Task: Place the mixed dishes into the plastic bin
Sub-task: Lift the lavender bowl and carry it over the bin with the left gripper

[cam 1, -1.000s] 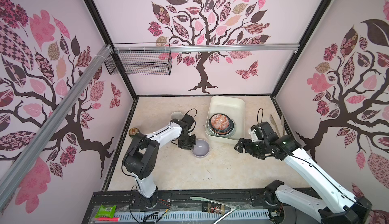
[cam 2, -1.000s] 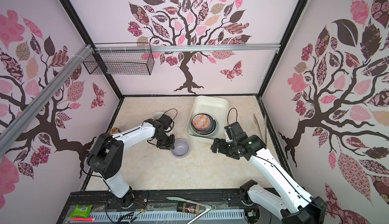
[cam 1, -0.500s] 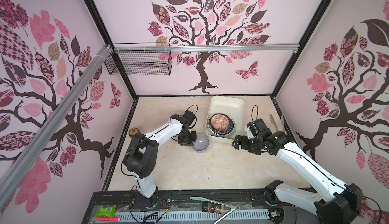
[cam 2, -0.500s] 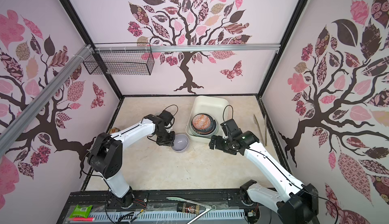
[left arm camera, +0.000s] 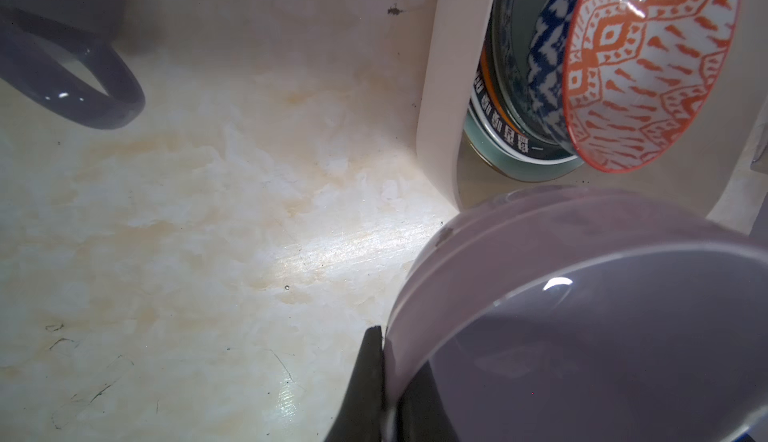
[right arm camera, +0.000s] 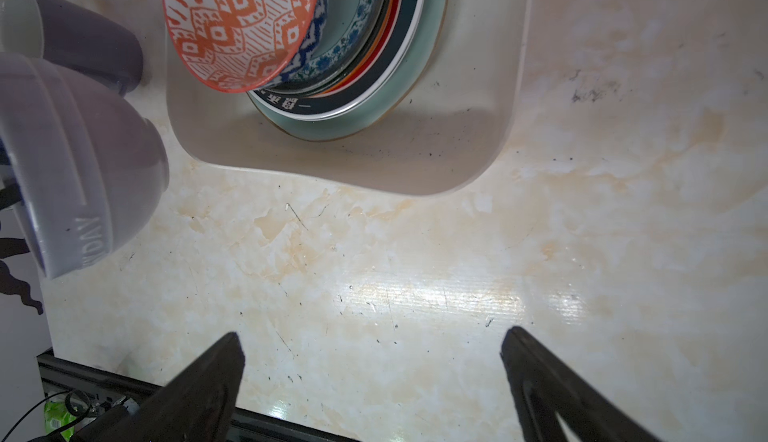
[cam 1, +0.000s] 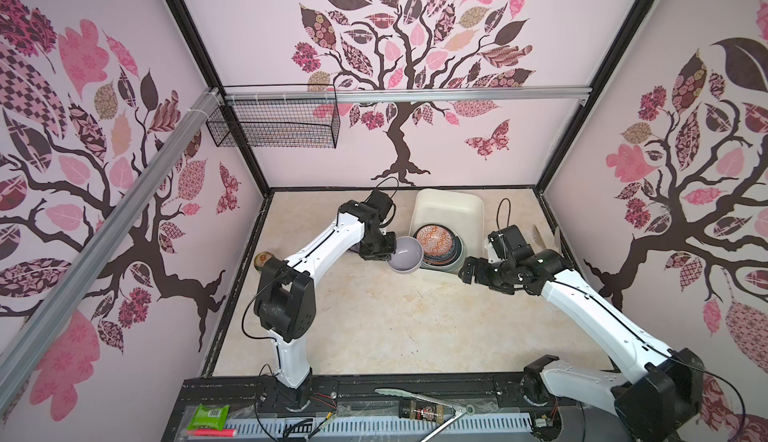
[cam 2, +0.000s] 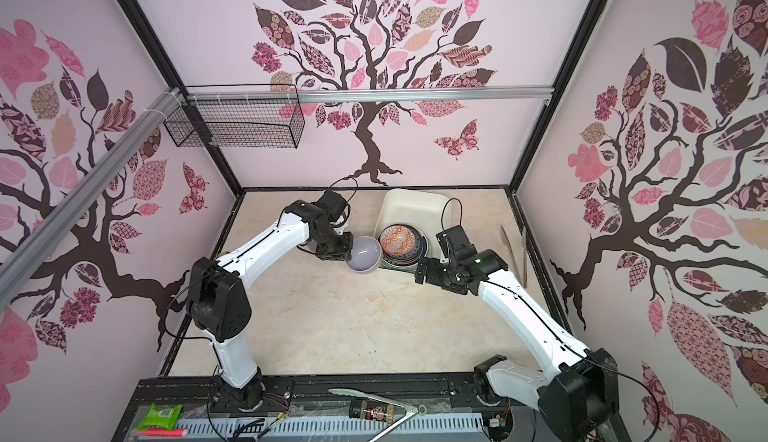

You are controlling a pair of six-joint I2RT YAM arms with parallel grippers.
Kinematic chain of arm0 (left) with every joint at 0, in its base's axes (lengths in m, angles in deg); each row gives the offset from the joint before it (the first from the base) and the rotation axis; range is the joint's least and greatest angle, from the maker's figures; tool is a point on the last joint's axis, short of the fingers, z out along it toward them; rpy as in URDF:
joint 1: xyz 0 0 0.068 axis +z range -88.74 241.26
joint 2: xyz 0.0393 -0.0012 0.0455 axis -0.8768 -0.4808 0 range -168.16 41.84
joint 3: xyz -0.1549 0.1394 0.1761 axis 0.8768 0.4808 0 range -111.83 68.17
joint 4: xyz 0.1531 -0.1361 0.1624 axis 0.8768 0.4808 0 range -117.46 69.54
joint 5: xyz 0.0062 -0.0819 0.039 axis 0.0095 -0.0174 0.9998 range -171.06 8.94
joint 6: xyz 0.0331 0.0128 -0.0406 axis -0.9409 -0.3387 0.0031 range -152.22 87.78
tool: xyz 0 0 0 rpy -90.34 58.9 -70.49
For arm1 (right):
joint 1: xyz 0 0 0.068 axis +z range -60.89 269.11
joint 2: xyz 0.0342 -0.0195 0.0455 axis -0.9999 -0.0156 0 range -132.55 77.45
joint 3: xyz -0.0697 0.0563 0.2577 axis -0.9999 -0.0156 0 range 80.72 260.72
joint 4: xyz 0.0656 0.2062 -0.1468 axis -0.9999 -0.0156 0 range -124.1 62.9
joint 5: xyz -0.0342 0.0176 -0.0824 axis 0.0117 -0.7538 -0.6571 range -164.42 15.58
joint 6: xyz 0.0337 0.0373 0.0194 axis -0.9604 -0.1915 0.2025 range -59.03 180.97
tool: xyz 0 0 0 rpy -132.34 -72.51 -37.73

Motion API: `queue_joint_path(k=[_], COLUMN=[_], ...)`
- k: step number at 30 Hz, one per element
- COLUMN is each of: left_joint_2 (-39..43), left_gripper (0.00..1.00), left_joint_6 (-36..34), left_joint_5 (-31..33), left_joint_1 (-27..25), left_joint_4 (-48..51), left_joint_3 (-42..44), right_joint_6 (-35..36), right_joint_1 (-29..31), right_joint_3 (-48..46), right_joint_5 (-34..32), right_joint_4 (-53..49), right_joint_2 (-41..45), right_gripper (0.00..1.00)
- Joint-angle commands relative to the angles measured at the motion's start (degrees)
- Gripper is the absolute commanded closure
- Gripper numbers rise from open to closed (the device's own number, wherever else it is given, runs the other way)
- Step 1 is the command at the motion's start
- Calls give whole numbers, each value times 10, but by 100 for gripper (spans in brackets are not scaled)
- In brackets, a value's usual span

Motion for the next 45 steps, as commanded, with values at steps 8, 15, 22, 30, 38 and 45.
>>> queue_joint_path(k=[8, 15, 22, 30, 38, 45], left_joint_2=[-86, -163, -199, -235, -262, -283], left_gripper=[94, 94, 94, 93, 92, 90], left_joint_6=[2, 8, 23, 12, -4, -13], left_joint_5=[-6, -4, -9, 15, 41, 42], left_joint_1=[-1, -6, -15, -39, -50, -55], left_joint_4=[50, 86, 72, 73, 79, 81], left_joint_3=[-192, -324, -351, -393, -426, -442], right_joint_6=[29, 37, 41, 45, 55, 59], right_joint_1=[-36, -40, -44, -46, -48, -50], right_joint_3=[7, 1, -1, 1, 10, 13], right_joint_5=[1, -3, -9, -6, -18, -27], right_joint_4=[6, 2, -2, -6, -20, -30], right_joint_2=[-2, 1, 6, -1, 0, 6], right_gripper=[0, 0, 0, 0, 0, 0])
